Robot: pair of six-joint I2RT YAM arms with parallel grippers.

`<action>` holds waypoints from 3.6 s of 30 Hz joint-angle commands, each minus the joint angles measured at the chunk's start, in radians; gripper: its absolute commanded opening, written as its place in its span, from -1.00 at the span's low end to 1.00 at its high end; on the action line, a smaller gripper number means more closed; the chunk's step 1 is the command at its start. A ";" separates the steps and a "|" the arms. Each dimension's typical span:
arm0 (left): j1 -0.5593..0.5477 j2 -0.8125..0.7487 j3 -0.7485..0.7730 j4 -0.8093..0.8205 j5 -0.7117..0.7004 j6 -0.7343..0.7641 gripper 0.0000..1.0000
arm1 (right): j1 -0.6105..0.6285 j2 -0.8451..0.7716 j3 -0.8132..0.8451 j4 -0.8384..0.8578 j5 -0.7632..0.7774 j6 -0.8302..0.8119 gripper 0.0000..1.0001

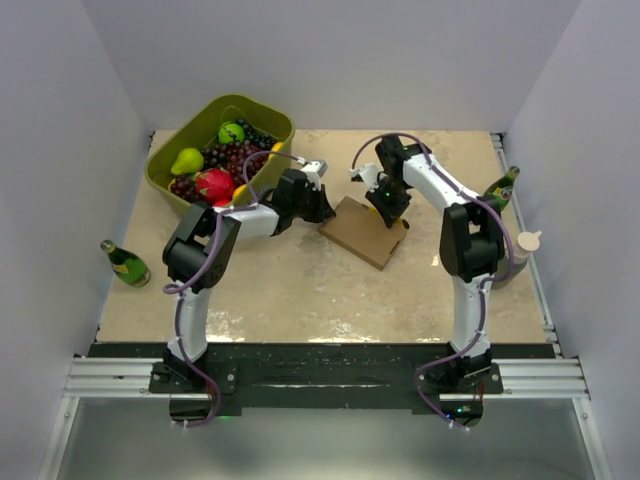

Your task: Unpack the express box

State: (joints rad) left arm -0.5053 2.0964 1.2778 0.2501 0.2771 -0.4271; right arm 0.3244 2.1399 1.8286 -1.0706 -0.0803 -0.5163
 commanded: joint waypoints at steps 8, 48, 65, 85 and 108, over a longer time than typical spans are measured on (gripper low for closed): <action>0.010 0.040 -0.034 -0.080 -0.115 0.042 -1.00 | -0.022 -0.055 -0.077 -0.221 0.037 -0.016 -1.00; 0.021 -0.076 -0.101 0.003 0.003 0.160 -0.88 | -0.058 -0.264 -0.083 -0.167 0.022 -0.044 -1.00; 0.014 -0.329 0.048 -0.155 0.135 0.591 0.64 | -0.056 -0.167 0.141 0.035 -0.176 0.044 -1.00; -0.107 -0.495 0.009 -0.304 0.159 0.801 0.89 | 0.013 -0.342 -0.147 0.187 -0.191 -0.010 -1.00; -0.021 -0.458 -0.044 -0.149 0.556 0.681 0.38 | 0.039 -0.511 -0.328 0.227 -0.298 -0.200 -1.00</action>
State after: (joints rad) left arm -0.5304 1.6157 1.2377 0.0002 0.7757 0.3531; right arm 0.3595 1.7321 1.5318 -0.8757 -0.3099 -0.6571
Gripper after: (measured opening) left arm 0.698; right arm 0.172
